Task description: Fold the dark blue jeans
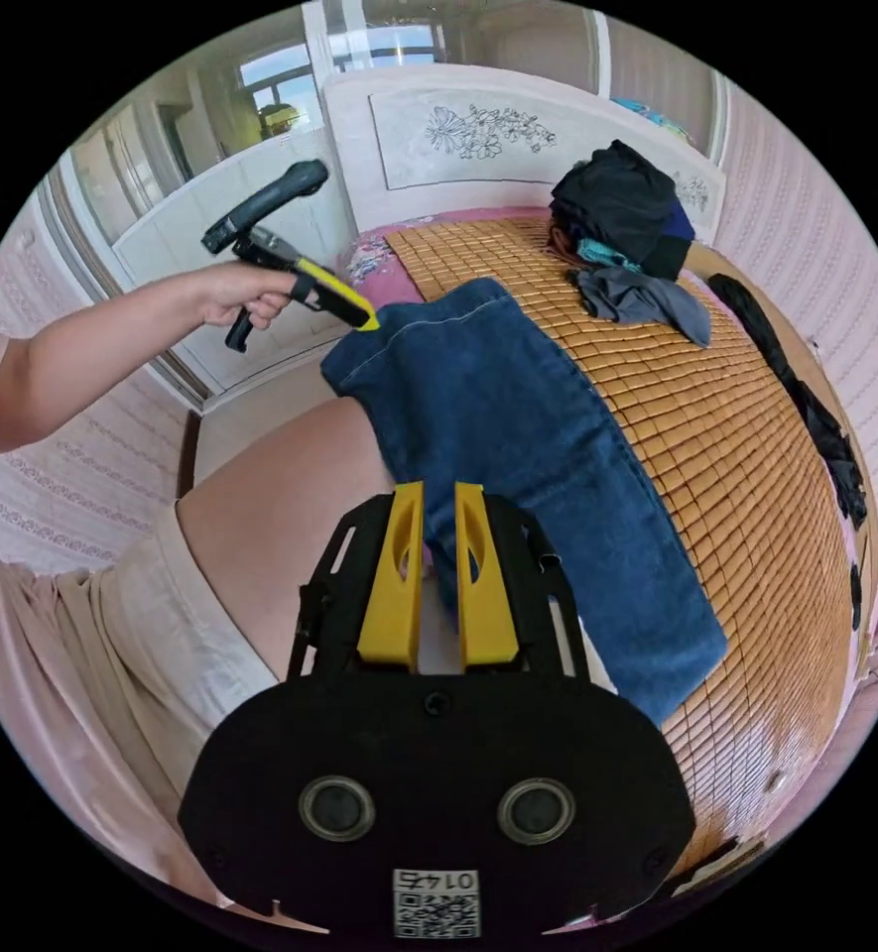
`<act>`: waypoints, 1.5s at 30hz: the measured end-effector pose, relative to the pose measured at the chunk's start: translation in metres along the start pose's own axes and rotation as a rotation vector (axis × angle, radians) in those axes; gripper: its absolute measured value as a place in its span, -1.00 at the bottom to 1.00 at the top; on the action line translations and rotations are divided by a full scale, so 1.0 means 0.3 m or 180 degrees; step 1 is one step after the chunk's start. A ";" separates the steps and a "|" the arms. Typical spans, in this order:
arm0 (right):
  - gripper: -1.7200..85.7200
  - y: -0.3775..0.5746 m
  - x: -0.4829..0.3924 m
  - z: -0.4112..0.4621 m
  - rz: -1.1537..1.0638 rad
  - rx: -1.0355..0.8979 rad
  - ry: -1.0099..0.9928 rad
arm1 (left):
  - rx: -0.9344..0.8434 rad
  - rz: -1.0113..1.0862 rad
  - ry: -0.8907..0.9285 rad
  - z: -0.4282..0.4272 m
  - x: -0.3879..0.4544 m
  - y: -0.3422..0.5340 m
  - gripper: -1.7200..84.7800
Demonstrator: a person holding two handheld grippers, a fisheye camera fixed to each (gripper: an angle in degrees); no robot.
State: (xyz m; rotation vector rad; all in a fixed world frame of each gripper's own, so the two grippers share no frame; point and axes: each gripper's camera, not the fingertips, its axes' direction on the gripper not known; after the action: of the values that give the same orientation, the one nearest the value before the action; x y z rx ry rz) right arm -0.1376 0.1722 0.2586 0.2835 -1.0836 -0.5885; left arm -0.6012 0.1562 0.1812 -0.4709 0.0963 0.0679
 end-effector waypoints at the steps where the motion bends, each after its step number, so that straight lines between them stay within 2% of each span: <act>1: -0.79 0.033 0.069 -0.043 0.0170 0.0036 0.0153 | 0.0025 -0.0066 0.0046 0.001 -0.002 0.001 -0.97; 5: -0.69 0.234 0.381 -0.163 0.1292 0.0107 0.0835 | 0.0146 0.0031 -0.0015 -0.038 0.035 -0.009 -0.98; 7: -0.66 0.341 0.501 -0.169 0.1804 0.0029 0.0903 | 0.0383 0.0233 -0.0095 -0.112 0.090 -0.019 -0.98; 12: -0.63 0.500 0.655 -0.102 0.2469 -0.0256 0.0675 | 0.1079 0.0934 -0.0341 -0.308 0.280 -0.078 -0.98; 16: -0.79 0.534 0.709 -0.087 0.2675 -0.0116 0.0058 | 0.1502 0.1401 -0.0482 -0.450 0.407 -0.110 -0.98; 18: -0.88 0.542 0.729 -0.123 0.2739 0.0012 -0.0045 | 0.1484 0.1364 -0.0472 -0.460 0.402 -0.118 -0.98; 20: -0.91 0.565 0.711 -0.218 0.2768 0.0490 -0.0064 | 0.1469 0.1248 -0.0479 -0.448 0.378 -0.114 -0.98; 23: -0.93 0.586 0.675 -0.238 0.2799 0.0602 0.0045 | 0.1239 0.0924 -0.0369 -0.354 0.313 -0.106 -0.98; 27: -0.93 0.572 0.670 -0.125 0.2896 0.0286 0.0099 | 0.0213 0.0199 -0.0014 0.016 0.195 -0.125 -0.96; 28: -0.93 0.557 0.663 -0.118 0.2897 0.0254 0.0126 | 0.0065 0.0062 0.0030 0.083 0.186 -0.115 -0.96; 32: -0.93 0.493 0.619 -0.143 0.2662 0.0013 0.0398 | 0.0305 -0.0131 0.0178 0.047 0.195 -0.099 -0.95; 35: -0.94 0.399 0.544 -0.171 0.2224 -0.0120 0.0837 | 0.0498 -0.0008 -0.0226 -0.057 0.245 -0.087 -0.95; 38: -0.96 0.222 0.439 -0.122 0.1534 -0.0312 0.0855 | 0.0758 0.0490 -0.0463 -0.160 0.395 -0.085 -0.96; 41: -0.97 0.044 0.326 -0.039 0.0925 -0.0396 0.0805 | 0.0641 0.1099 -0.0064 -0.134 0.633 -0.114 -0.98; 43: -0.97 -0.040 0.274 0.008 0.0680 -0.0446 0.0782 | 0.0393 0.1601 0.0411 -0.045 0.844 -0.136 -0.98; 45: -0.97 -0.109 0.230 0.041 0.0510 -0.0447 0.0754 | 0.0209 0.1886 0.0362 0.031 0.984 -0.151 -0.98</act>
State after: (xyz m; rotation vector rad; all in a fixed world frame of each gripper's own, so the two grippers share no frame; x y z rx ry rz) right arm -0.1356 0.1066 0.2993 0.1382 -0.8236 -0.4720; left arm -0.3034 0.1330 0.1777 -0.3677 0.3471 0.6176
